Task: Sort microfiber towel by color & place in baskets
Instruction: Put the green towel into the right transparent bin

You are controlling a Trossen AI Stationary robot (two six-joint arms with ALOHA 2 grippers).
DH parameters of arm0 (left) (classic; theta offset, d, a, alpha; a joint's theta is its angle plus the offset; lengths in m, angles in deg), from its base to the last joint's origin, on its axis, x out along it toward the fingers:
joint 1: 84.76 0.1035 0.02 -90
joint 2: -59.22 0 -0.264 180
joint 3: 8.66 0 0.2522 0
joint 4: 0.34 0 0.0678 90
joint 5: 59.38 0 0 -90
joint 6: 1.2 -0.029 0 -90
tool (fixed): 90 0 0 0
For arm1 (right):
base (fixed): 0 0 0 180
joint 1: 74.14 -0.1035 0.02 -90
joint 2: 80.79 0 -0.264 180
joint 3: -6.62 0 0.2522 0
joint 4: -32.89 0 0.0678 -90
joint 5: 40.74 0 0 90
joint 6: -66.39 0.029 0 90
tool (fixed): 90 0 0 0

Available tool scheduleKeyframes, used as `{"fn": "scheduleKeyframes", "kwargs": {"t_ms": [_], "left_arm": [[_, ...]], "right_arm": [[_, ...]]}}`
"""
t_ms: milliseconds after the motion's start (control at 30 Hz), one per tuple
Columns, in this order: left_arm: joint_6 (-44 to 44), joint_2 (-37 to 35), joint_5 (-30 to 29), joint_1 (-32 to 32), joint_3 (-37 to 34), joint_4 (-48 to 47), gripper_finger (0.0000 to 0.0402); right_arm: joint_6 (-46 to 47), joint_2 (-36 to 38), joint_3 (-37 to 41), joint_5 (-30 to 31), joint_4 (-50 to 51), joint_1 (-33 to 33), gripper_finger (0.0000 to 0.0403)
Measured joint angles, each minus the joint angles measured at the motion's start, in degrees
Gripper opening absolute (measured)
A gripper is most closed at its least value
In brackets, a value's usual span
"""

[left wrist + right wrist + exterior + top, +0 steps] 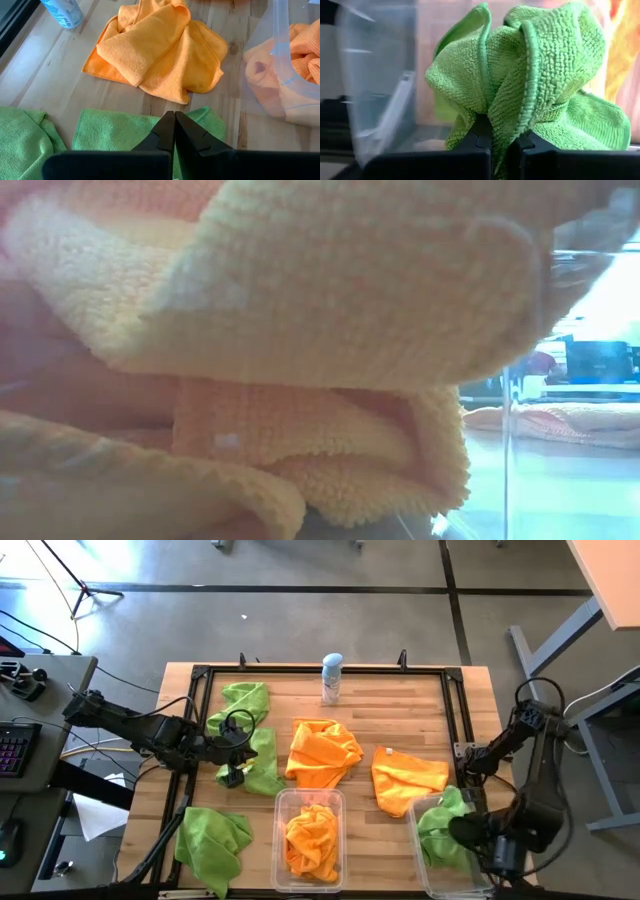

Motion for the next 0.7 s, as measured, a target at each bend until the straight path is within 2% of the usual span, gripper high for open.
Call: {"fn": "scheduleKeyframes", "kwargs": {"t_ms": [100,400,567,700], "left_arm": [[0.04,0.0,0.0,0.0,0.0,-0.01,0.0],[0.36,0.0,0.0,0.0,0.0,0.01,0.0],[0.36,0.0,0.0,0.0,-0.02,0.01,0.0],[0.36,0.0,0.0,0.0,-0.02,0.0,0.0]], "right_arm": [[-2.03,0.02,5.23,-2.0,-4.8,0.71,0.0],[-3.01,0.02,22.48,-2.06,-27.77,0.87,0.0001],[-2.81,0.02,29.91,-3.38,-36.03,0.87,0.0023],[3.65,0.04,33.83,-4.38,-38.23,0.87,0.0049]]}}
